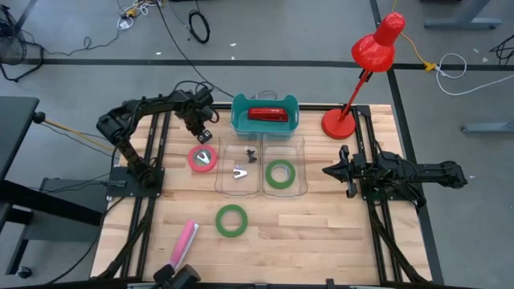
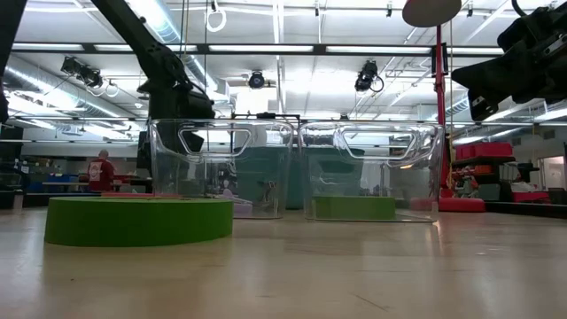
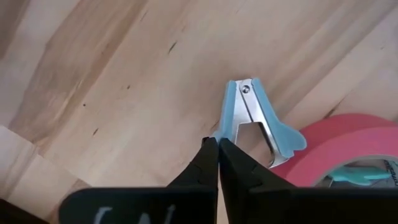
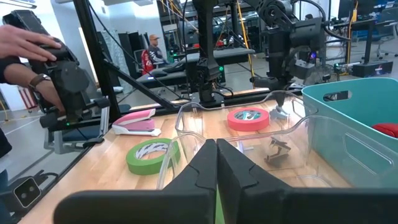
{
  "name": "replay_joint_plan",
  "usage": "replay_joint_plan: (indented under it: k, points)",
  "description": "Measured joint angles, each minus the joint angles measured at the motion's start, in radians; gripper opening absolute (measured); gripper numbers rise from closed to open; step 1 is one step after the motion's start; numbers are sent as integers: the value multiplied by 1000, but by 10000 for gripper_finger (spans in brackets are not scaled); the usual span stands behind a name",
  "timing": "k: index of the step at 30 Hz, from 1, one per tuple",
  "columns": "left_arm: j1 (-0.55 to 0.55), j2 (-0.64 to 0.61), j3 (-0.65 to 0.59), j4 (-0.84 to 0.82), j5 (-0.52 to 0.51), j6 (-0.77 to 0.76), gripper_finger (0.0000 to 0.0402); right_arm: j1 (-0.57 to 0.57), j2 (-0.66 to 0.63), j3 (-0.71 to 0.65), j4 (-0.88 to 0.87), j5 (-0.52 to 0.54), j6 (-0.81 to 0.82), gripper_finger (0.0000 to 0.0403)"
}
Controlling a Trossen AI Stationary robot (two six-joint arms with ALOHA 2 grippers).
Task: Pick and place Stapler, Stapler remover, tape
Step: Put the top blue staple remover into the left transparent bin
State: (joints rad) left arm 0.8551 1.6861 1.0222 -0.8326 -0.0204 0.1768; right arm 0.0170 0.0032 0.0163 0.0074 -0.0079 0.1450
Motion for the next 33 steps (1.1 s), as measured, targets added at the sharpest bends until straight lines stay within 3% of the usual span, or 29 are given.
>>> replay_joint_plan:
  k: [20, 27, 33]
  points:
    - [-8, -207, -1, -11, -2, -8, 0, 0, 0, 0, 0, 0, 0, 6]
    - [-30, -324, -1, 9, 124, -8, 0, 0, 0, 0, 0, 0, 0, 6]
    - [-64, -391, -1, 21, 134, -9, 0, 0, 0, 0, 0, 0, 0, 6]
